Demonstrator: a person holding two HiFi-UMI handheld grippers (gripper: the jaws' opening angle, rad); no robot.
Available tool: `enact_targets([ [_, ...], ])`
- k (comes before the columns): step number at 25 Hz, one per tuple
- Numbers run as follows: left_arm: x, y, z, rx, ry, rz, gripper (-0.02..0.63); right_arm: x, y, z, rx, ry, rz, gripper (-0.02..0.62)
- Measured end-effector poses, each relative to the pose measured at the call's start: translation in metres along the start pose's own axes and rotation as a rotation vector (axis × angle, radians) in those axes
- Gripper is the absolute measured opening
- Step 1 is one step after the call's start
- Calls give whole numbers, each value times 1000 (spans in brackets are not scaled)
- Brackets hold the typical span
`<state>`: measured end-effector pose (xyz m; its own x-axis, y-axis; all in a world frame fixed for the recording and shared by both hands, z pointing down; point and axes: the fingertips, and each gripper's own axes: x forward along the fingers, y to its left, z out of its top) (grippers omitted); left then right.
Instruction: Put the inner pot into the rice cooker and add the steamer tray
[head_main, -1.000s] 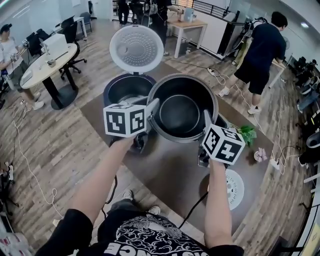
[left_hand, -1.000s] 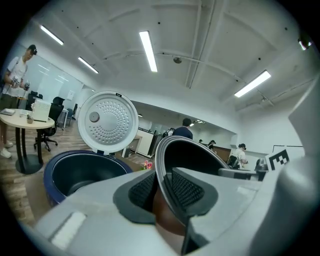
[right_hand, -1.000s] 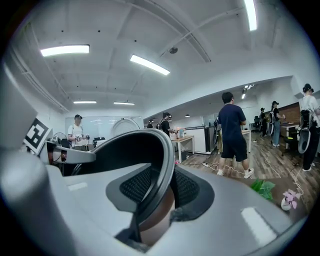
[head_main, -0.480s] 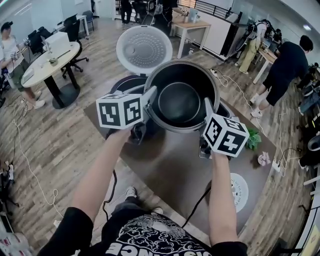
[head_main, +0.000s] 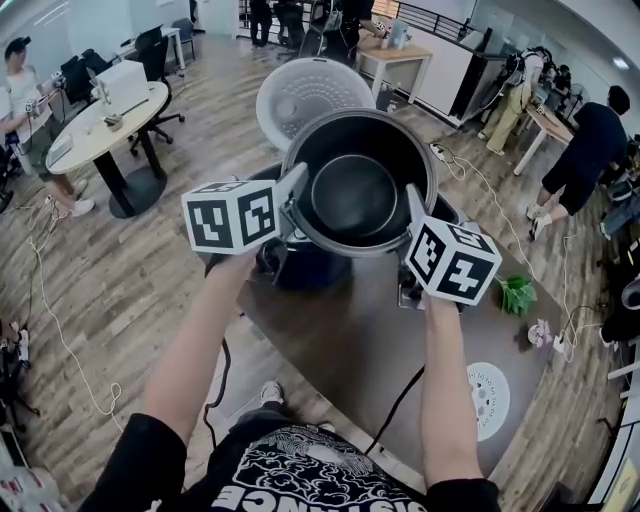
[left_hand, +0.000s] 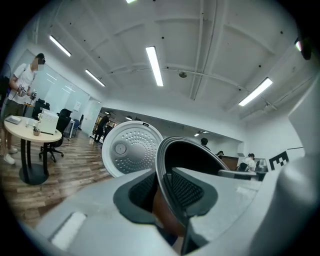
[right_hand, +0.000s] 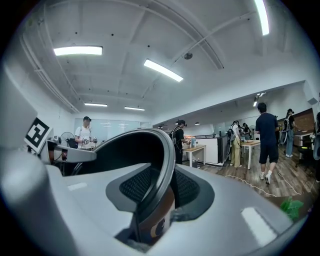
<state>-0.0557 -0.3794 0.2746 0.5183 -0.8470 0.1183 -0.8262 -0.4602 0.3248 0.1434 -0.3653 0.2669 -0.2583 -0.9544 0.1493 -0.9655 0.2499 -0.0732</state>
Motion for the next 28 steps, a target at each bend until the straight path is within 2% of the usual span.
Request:
enact_targets([
  [9,-8,68,13,-11,8,59,97,55,49,-11,20,43,51,120],
  [15,-8,105,1,-46,55,89,97,81,70,-34,49,116,66,121],
  [28,12,135,-26,-65,146,65,97,103,72,-76,110,217,15,123],
])
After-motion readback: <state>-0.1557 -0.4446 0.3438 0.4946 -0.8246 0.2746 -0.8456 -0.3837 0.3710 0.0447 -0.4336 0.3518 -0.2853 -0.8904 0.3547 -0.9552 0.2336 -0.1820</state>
